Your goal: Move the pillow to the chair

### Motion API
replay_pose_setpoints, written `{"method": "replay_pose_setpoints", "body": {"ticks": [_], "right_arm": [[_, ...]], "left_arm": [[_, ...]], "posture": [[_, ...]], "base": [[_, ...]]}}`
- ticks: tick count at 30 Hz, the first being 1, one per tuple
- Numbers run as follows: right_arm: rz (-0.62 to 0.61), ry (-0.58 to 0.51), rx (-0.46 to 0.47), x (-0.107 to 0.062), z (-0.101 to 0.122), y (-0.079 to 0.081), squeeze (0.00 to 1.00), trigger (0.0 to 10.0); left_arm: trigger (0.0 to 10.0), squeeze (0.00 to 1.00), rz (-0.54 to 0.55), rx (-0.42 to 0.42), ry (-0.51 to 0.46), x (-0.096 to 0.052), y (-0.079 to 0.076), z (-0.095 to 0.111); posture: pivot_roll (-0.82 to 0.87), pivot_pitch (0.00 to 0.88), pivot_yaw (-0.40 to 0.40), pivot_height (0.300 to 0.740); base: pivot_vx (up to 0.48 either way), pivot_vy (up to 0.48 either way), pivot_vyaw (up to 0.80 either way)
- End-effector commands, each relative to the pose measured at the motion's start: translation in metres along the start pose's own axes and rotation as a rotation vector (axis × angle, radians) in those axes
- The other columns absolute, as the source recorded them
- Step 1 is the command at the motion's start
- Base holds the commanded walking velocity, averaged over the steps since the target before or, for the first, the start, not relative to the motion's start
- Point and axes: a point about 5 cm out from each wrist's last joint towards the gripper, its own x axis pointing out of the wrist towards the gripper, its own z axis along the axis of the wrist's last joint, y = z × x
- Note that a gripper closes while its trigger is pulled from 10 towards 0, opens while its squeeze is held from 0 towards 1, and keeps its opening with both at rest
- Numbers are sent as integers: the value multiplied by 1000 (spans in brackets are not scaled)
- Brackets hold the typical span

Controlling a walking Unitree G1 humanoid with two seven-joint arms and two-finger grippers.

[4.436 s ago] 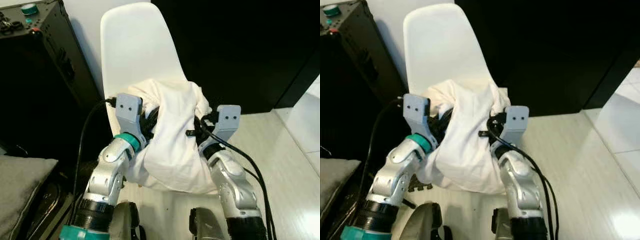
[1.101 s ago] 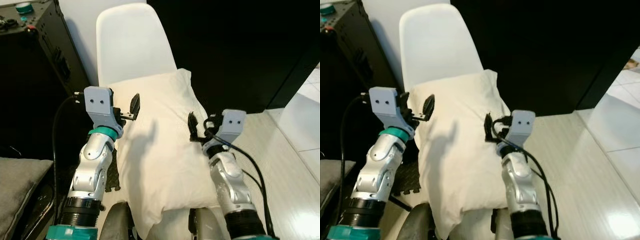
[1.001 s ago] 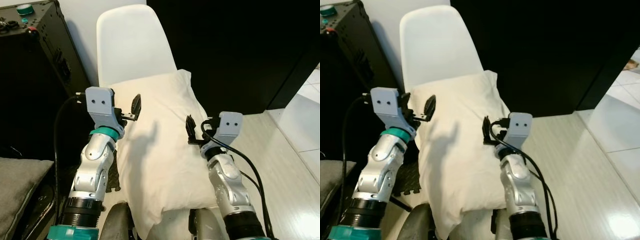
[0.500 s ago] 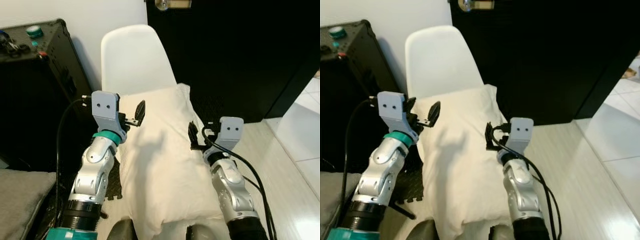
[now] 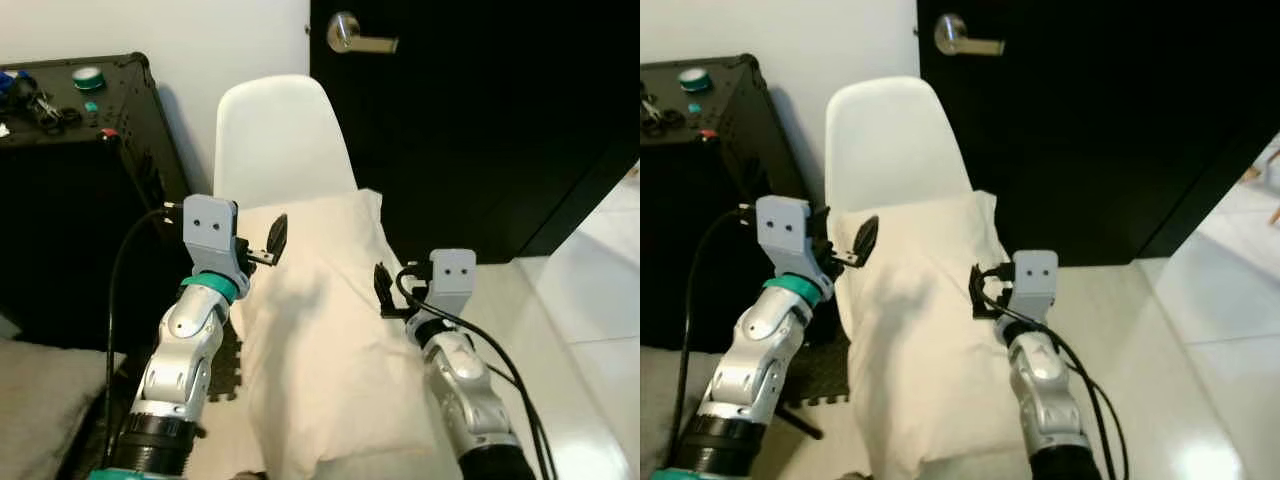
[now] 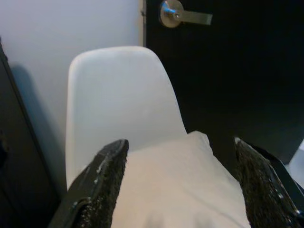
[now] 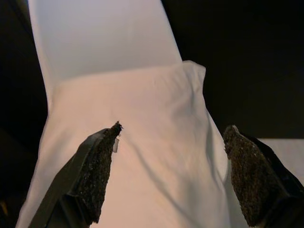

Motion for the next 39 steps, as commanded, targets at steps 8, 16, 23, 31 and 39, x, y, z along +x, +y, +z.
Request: {"method": "replay_pose_setpoints", "body": {"ticks": [8,16,23,31,39], "right_arm": [[36,82,-56,-3,-19,-1,0,10000],[-25,37,-54,-8,-15,-9,0,10000],[-19,19,-85,-9,-15,-8,0,10000],[-19,12,-93,-8,-15,-6,0,10000],[-23,10,-88,-8,-15,-6,0,10000]], "left_arm": [[10000,0,-81,80,39,-17,12,-4],[10000,0,45,-7,68,-19,15,-17],[10000,0,22,-15,77,-20,3,-20],[10000,0,27,-23,70,-16,0,-18],[10000,0,29,-9,77,-18,-1,-20]], "posture": [[102,17,-26,740],[74,16,4,740],[62,10,20,740],[60,1,30,740],[60,0,37,740]], "base": [[0,0,0],[0,0,0],[0,0,409],[0,0,800],[0,0,800]]}}
